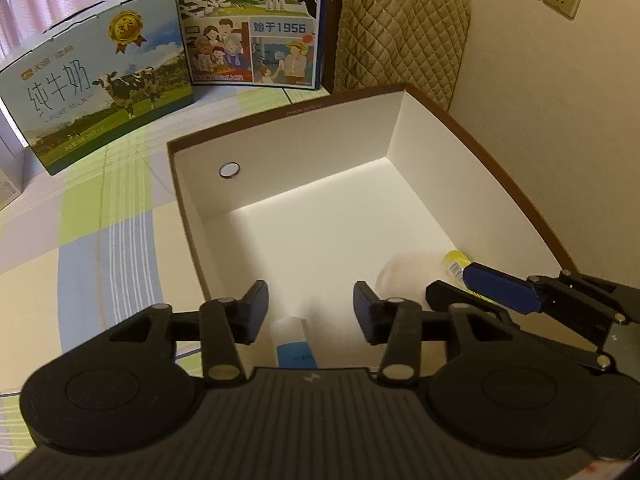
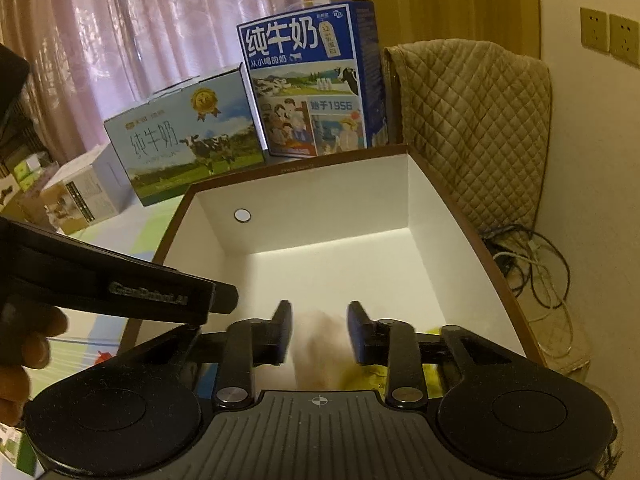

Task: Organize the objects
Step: 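Lower both items into the box and open both grippers, then withdraw both grippers from the cardboard box back over the table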

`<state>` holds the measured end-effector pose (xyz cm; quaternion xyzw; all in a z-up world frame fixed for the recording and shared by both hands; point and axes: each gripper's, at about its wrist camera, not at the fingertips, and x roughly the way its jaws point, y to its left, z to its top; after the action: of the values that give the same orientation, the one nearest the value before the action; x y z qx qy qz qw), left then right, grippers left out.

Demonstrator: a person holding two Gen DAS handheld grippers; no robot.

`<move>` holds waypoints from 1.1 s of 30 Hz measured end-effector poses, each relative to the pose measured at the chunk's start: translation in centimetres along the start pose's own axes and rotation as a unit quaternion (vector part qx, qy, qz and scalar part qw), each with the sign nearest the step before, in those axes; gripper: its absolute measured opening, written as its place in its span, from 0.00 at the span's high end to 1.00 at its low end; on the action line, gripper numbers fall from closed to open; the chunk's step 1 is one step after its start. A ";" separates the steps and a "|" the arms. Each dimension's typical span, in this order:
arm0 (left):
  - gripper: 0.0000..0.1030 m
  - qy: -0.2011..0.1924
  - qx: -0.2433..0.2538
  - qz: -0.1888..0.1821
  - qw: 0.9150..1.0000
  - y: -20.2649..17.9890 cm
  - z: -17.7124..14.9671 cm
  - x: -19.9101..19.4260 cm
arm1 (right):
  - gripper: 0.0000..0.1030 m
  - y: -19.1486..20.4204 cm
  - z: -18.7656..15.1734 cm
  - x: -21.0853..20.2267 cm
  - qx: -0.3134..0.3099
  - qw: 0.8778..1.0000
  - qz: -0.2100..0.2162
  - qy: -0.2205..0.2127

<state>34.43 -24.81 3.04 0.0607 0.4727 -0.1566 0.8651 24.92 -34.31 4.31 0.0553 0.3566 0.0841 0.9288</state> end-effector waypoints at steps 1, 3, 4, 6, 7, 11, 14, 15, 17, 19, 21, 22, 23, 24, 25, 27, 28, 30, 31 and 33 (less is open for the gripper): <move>0.50 0.000 -0.002 -0.001 1.000 0.2 0.0 -0.2 | 0.60 0.0 -0.1 -0.1 0.002 1.000 -0.003 -0.003; 0.42 -0.002 -0.006 -0.002 1.000 0.5 0.0 -0.5 | 0.57 -0.2 -0.1 -0.3 0.007 1.000 -0.008 -0.001; 0.39 -0.004 -0.005 -0.004 1.000 0.7 -0.1 -0.8 | 0.56 -0.4 -0.2 -0.4 0.012 1.000 -0.009 0.000; 0.35 -0.008 -0.002 -0.008 1.000 0.8 -0.3 -1.2 | 0.54 -0.7 -0.4 -0.9 0.020 1.000 -0.010 0.002; 0.32 -0.009 0.000 -0.010 1.000 0.9 -0.4 -1.5 | 0.53 -0.9 -0.6 -1.2 0.023 1.000 -0.012 0.004; 0.25 -0.016 0.003 -0.017 1.000 0.8 -0.9 -2.5 | 0.48 -1.5 -1.2 -2.6 0.038 0.999 -0.018 0.004; 0.21 -0.022 0.003 -0.025 0.999 0.8 -1.5 -3.5 | 0.44 -1.5 -1.7 -4.0 0.049 0.999 -0.019 0.000; 0.19 -0.024 0.002 -0.027 0.999 0.9 -1.7 -3.8 | 0.43 -1.4 -1.9 -4.5 0.050 0.999 -0.020 -0.002; 0.19 -0.030 0.001 -0.035 0.999 0.9 -2.2 -4.7 | 0.41 -1.1 -2.2 -5.4 0.049 0.999 -0.022 -0.005; 0.17 -0.032 -0.001 -0.038 0.999 0.9 -2.8 -5.4 | 0.40 -0.6 -2.4 -6.4 0.048 0.999 -0.023 -0.008; 0.17 -0.034 -0.004 -0.038 0.999 1.0 -3.3 -6.2 | 0.39 -0.2 -2.7 -7.5 0.048 0.999 -0.021 -0.014; 0.16 -0.036 -0.006 -0.040 0.999 1.0 -3.7 -6.6 | 0.39 0.1 -2.8 -8.1 0.048 0.999 -0.019 -0.016; 0.16 -0.038 -0.008 -0.041 0.998 1.1 -4.0 -7.1 | 0.38 0.4 -2.9 -8.5 0.047 0.999 -0.018 -0.018; 0.16 -0.041 -0.010 -0.042 0.998 1.2 -4.3 -7.6 | 0.38 0.8 -3.1 -9.1 0.047 0.999 -0.016 -0.019; 0.16 -0.043 -0.011 -0.043 0.998 1.3 -4.7 -8.1 | 0.38 1.1 -3.1 -9.5 0.046 0.999 -0.015 -0.020; 0.16 -0.049 -0.014 -0.041 0.998 1.5 -5.4 -9.3 | 0.38 1.9 -3.4 -10.6 0.045 0.999 -0.012 -0.024; 0.15 -0.053 -0.015 -0.040 0.998 1.6 -5.7 -9.9 | 0.38 2.3 -3.6 -11.1 0.044 0.999 -0.009 -0.026; 0.13 -0.060 -0.016 -0.037 0.997 1.9 -6.5 -11.3 | 0.38 3.1 -3.8 -12.1 0.041 0.999 -0.005 -0.026; 0.13 -0.064 -0.018 -0.033 0.997 2.1 -6.8 -11.9 | 0.37 3.5 -4.0 -12.6 0.040 0.999 -0.003 -0.028; 0.13 -0.071 -0.019 -0.030 0.997 2.4 -7.6 -13.3 | 0.37 4.3 -4.3 -13.6 0.039 0.999 0.002 -0.031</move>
<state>22.44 -17.76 9.90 0.0186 0.4149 -0.1773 0.8922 11.61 -32.55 10.72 0.0950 0.3306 0.0698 0.9364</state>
